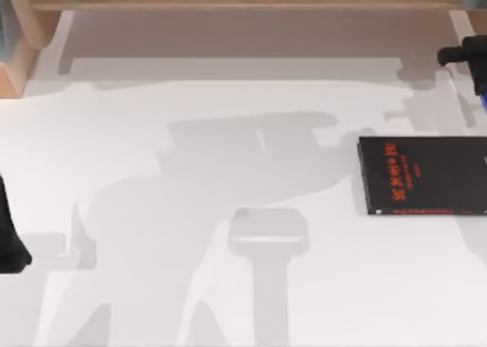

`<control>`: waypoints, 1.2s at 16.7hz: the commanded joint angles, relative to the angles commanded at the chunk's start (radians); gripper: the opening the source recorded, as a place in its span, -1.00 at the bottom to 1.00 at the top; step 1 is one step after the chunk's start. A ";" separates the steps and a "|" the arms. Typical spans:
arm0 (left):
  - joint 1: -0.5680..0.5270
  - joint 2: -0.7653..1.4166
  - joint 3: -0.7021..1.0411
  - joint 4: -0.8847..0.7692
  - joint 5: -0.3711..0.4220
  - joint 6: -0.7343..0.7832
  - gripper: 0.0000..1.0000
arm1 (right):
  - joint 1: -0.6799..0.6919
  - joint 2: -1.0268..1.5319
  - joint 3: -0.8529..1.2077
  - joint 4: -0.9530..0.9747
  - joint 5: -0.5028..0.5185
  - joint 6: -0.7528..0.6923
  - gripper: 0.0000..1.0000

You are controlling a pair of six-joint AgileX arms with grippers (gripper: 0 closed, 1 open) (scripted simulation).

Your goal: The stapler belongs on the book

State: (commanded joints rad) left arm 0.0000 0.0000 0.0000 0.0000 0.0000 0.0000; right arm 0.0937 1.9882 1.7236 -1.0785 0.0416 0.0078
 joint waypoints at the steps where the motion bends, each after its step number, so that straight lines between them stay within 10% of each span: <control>1: 0.000 0.000 0.000 0.000 0.000 0.000 1.00 | 0.023 0.003 -0.030 0.012 0.000 0.037 -1.00; 20: 0.000 0.000 0.000 0.000 0.000 0.000 1.00 | 0.110 0.064 -0.225 0.160 -0.004 0.224 -1.00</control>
State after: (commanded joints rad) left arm 0.0000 0.0000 0.0000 0.0000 0.0000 0.0000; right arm 0.2034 2.0522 1.4986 -0.9187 0.0375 0.2316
